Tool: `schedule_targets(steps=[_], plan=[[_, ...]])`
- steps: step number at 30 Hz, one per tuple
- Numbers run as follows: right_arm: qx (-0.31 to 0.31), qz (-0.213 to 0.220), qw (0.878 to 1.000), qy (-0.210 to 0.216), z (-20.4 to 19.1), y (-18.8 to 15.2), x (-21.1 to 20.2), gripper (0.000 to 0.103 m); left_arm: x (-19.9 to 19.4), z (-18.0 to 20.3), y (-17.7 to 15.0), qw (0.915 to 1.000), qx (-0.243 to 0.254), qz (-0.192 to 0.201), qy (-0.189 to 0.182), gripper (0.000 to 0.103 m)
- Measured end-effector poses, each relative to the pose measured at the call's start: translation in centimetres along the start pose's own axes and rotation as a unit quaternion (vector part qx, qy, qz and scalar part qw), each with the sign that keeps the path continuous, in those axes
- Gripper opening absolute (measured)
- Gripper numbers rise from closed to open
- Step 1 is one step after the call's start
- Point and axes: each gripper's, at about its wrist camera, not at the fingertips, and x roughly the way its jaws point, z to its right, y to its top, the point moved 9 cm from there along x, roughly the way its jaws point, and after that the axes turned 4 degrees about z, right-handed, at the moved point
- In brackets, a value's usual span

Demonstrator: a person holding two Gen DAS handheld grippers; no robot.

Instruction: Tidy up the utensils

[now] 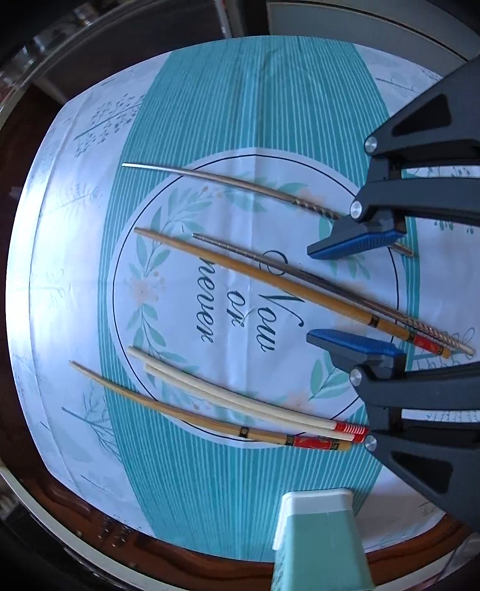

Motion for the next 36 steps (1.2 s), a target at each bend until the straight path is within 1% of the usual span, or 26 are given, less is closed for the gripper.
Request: schedule_targets(steps=[1, 4, 5, 6, 9, 12, 14, 16, 17, 19, 21, 23, 24, 25, 26, 27, 28, 30, 31, 35, 36], plan=[[-0.002, -0.001, 1.0, 0.001, -0.1, 0.0, 0.0, 0.036, 0.3, 0.2, -0.6, 1.0, -0.002, -0.005, -0.002, 0.004], [-0.002, -0.001, 1.0, 0.002, -0.3, -0.1, 0.0, 0.027, 1.0, 0.4, -2.5, 0.9996, -0.009, -0.026, -0.007, 0.004], [0.0, 0.0, 1.0, 0.003, -0.4, -0.1, 0.0, 0.02, 1.2, 0.4, -3.0, 0.9994, -0.011, -0.031, -0.008, 0.004], [0.0, 0.0, 1.0, 0.004, -0.4, -0.2, -0.1, 0.017, 1.5, 0.3, -3.6, 0.9991, -0.015, -0.038, -0.011, 0.004], [-0.004, 0.003, 1.0, 0.017, 0.0, -0.3, -0.3, 0.012, 1.8, 0.0, -5.6, 0.9982, -0.025, -0.053, -0.012, 0.004], [-0.008, 0.008, 0.999, 0.03, 0.2, -0.4, -0.3, 0.012, 2.2, -0.6, -7.2, 0.997, -0.04, -0.065, -0.014, 0.004], [-0.005, 0.011, 0.999, 0.044, 0.1, -0.5, -0.4, 0.011, 2.1, -1.1, -8.2, 0.9961, -0.052, -0.07, -0.015, 0.004], [0.001, 0.013, 0.998, 0.067, 0.2, -0.7, -0.6, 0.011, 2.1, -1.4, -9.1, 0.9953, -0.057, -0.076, -0.018, 0.004], [0.003, 0.021, 0.997, 0.08, 0.4, -0.8, -1.0, 0.001, 2.0, -1.5, -9.5, 0.9952, -0.055, -0.079, -0.019, 0.004], [0.005, 0.041, 0.992, 0.115, 0.5, -0.9, -1.8, 0.0, 1.7, -1.3, -10.5, 0.9948, -0.048, -0.087, -0.023, 0.004], [0.009, 0.065, 0.99, 0.122, 0.9, -1.0, -2.8, 0.0, 1.4, -0.9, -11.6, 0.994, -0.036, -0.1, -0.026, 0.006], [0.007, 0.078, 0.987, 0.144, 0.7, -1.6, -3.5, 0.0, 1.1, -0.6, -12.6, 0.993, -0.029, -0.112, -0.024, 0.01], [0.007, 0.08, 0.986, 0.147, 0.7, -1.8, -3.6, 0.0, 1.0, -0.5, -13.0, 0.9924, -0.029, -0.118, -0.023, 0.017], [0.006, 0.083, 0.986, 0.146, 0.8, -2.0, -3.6, 0.0, 0.7, -0.3, -13.3, 0.992, -0.029, -0.121, -0.022, 0.032], [0.007, 0.084, 0.986, 0.144, 1.0, -2.1, -3.7, 0.0, 0.4, -0.1, -13.4, 0.9921, -0.029, -0.12, -0.018, 0.042], [0.003, 0.089, 0.987, 0.137, 1.3, -1.9, -3.8, 0.0, 0.0, -0.2, -13.5, 0.9927, -0.03, -0.117, -0.01, 0.061], [0.0, 0.091, 0.987, 0.13, 1.4, -1.8, -3.8, 0.0, -0.5, -0.1, -13.4, 0.9936, -0.032, -0.108, -0.005, 0.069], [0.001, 0.083, 0.989, 0.121, 1.7, -1.7, -3.3, 0.0, -1.5, 0.2, -12.9, 0.9945, -0.035, -0.099, 0.002, 0.07], [0.004, 0.08, 0.99, 0.115, 1.8, -1.6, -3.1, 0.001, -1.8, 0.4, -12.8, 0.9942, -0.037, -0.1, 0.005, 0.07], [-0.001, 0.069, 0.994, 0.082, 1.4, -0.7, -2.2, 0.023, -3.8, 1.3, -11.9, 0.9933, -0.058, -0.1, 0.005, 0.07], [-0.005, 0.067, 0.995, 0.072, 1.2, -0.6, -2.0, 0.025, -4.4, 1.7, -11.6, 0.9933, -0.062, -0.097, 0.001, 0.07]])
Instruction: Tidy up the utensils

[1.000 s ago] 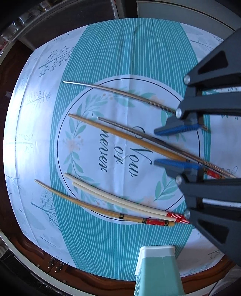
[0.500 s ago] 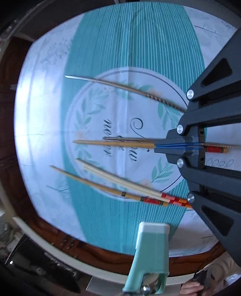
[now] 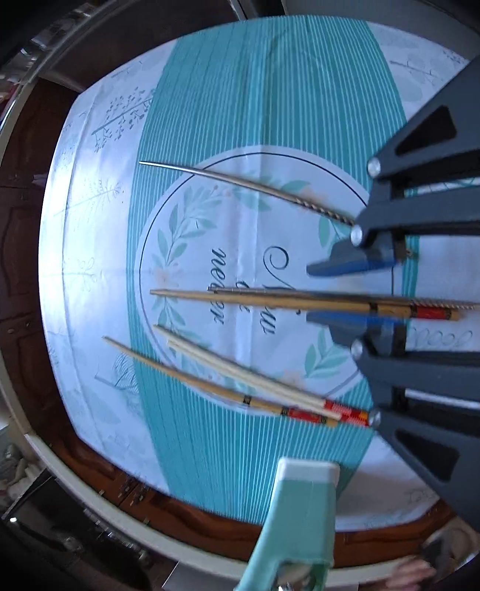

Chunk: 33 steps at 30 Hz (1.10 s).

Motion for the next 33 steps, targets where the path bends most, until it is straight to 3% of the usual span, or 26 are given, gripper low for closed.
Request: schedule_targets(steps=[4, 9, 12, 16, 19, 20, 22, 30, 33], plan=[[-0.013, -0.027, 0.999, -0.03, -0.9, -0.1, 1.3, 0.025, -2.7, 1.6, -0.2, 0.9997, -0.013, 0.006, -0.02, 0.071], [-0.068, -0.027, 0.994, -0.077, -2.0, -0.1, 1.7, 0.023, -5.0, 3.3, -1.0, 0.9977, -0.036, -0.003, -0.057, 0.071], [-0.083, -0.048, 0.994, -0.059, -2.0, -0.1, 2.0, 0.012, -5.6, 4.0, -2.1, 0.9969, -0.042, -0.017, -0.065, 0.071], [-0.077, -0.063, 0.994, -0.039, -1.1, -0.4, 2.0, 0.011, -5.4, 4.4, -3.4, 0.9945, -0.063, -0.044, -0.072, 0.07], [-0.054, -0.055, 0.997, 0.0, -0.8, -0.4, 1.8, 0.008, -5.0, 4.6, -4.2, 0.993, -0.074, -0.057, -0.073, 0.071], [-0.045, -0.044, 0.998, 0.022, -0.7, -0.3, 1.4, 0.0, -4.6, 4.5, -4.3, 0.9927, -0.076, -0.06, -0.072, 0.07], [-0.031, -0.034, 0.998, 0.042, 0.1, -0.5, 0.7, 0.0, -4.3, 4.9, -4.7, 0.9921, -0.078, -0.068, -0.072, 0.07], [-0.005, -0.017, 0.999, 0.051, 2.3, -1.4, 0.3, 0.0, -3.1, 6.2, -5.8, 0.9899, -0.074, -0.092, -0.079, 0.07], [0.007, -0.006, 1.0, 0.022, 3.8, -0.9, -1.5, 0.002, -2.7, 7.1, -6.3, 0.9887, -0.068, -0.101, -0.087, 0.071]])
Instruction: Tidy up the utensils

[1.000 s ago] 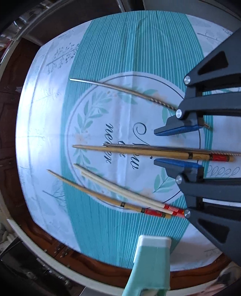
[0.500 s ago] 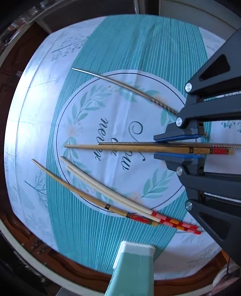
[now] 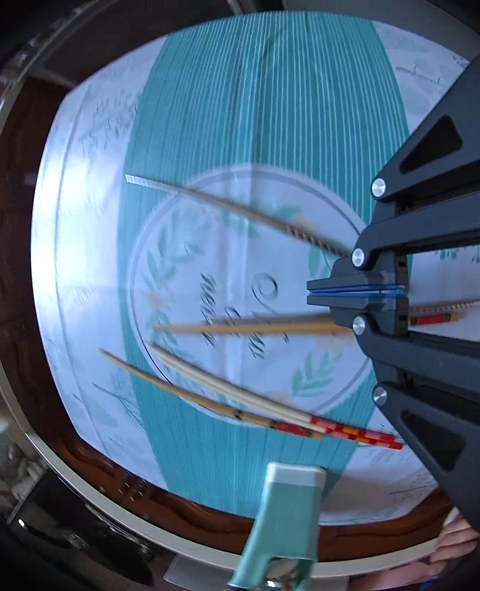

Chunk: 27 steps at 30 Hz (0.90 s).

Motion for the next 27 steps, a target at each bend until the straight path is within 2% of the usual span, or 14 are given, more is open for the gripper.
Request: schedule_targets(steps=[1, 3, 6, 10, 14, 16, 18, 21, 27], plan=[[0.0, 0.004, 1.0, -0.021, 0.6, 0.1, -0.3, 0.004, 0.2, 0.4, -0.3, 1.0, 0.002, -0.003, -0.004, 0.07], [0.012, 0.002, 0.999, -0.038, 1.1, 0.3, -0.3, 0.016, 0.4, 1.0, -0.4, 0.9999, 0.004, -0.006, -0.009, 0.07], [0.031, -0.001, 0.998, -0.06, 2.5, 0.6, -0.1, 0.023, 0.7, 1.6, -0.7, 0.9998, 0.006, -0.011, -0.016, 0.07], [0.055, -0.021, 0.996, -0.062, 3.9, 0.6, 0.5, 0.023, 1.2, 1.9, -1.0, 0.9996, 0.003, -0.018, -0.022, 0.07], [0.021, -0.031, 0.995, -0.088, 3.4, 0.9, 0.8, 0.023, 1.6, 1.8, -1.3, 0.9993, -0.008, -0.024, -0.027, 0.07], [0.004, -0.034, 0.995, -0.094, 2.9, 1.0, 1.0, 0.01, 1.9, 1.8, -1.3, 0.9991, -0.015, -0.028, -0.028, 0.07], [-0.008, -0.041, 0.994, -0.099, 2.1, 0.8, 1.1, 0.005, 2.0, 1.7, -1.5, 0.9989, -0.018, -0.031, -0.029, 0.07], [-0.011, -0.042, 0.995, -0.089, 1.5, 0.2, 1.0, 0.005, 2.0, 1.7, -1.5, 0.9991, -0.013, -0.03, -0.027, 0.07], [0.021, -0.018, 1.0, -0.008, 0.6, -1.3, -0.2, 0.005, 1.6, 1.5, -1.5, 0.9994, -0.007, -0.023, -0.024, 0.07]])
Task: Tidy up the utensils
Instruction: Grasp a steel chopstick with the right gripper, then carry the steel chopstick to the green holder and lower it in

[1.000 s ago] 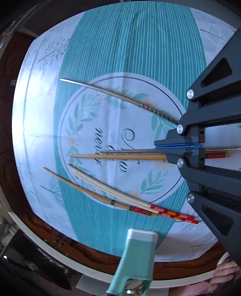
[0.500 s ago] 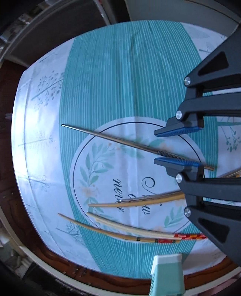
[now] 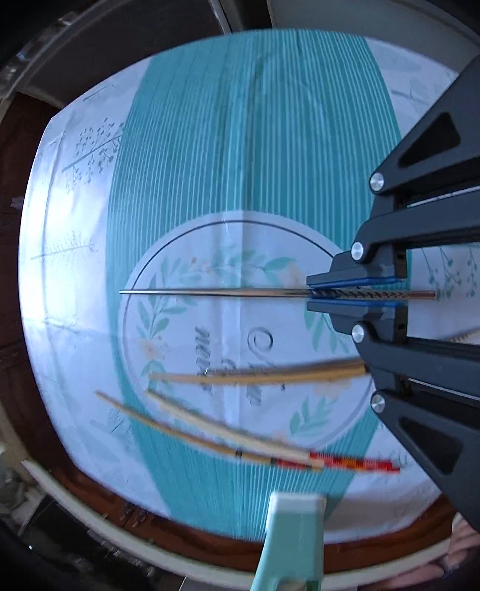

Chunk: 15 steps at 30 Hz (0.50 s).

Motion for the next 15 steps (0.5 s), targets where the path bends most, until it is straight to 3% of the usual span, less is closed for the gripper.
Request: schedule_targets(steps=[5, 9, 12, 15], plan=[[0.009, 0.067, 0.992, 0.105, -1.8, -1.0, -4.2, 0.005, -0.5, -0.4, 0.0, 1.0, -0.006, 0.004, 0.005, 0.07], [-0.009, 0.146, 0.971, 0.187, -4.4, -1.6, -9.0, 0.005, -1.2, -1.2, 0.2, 0.9997, -0.016, 0.013, 0.013, 0.07], [-0.041, 0.233, 0.942, 0.237, -7.5, -2.6, -13.7, 0.005, -2.4, -1.9, 1.0, 0.9988, -0.015, 0.034, 0.031, 0.07], [-0.088, 0.326, 0.907, 0.251, -10.6, -3.1, -17.9, 0.005, -3.9, -3.3, 2.4, 0.997, -0.016, 0.056, 0.051, 0.071]])
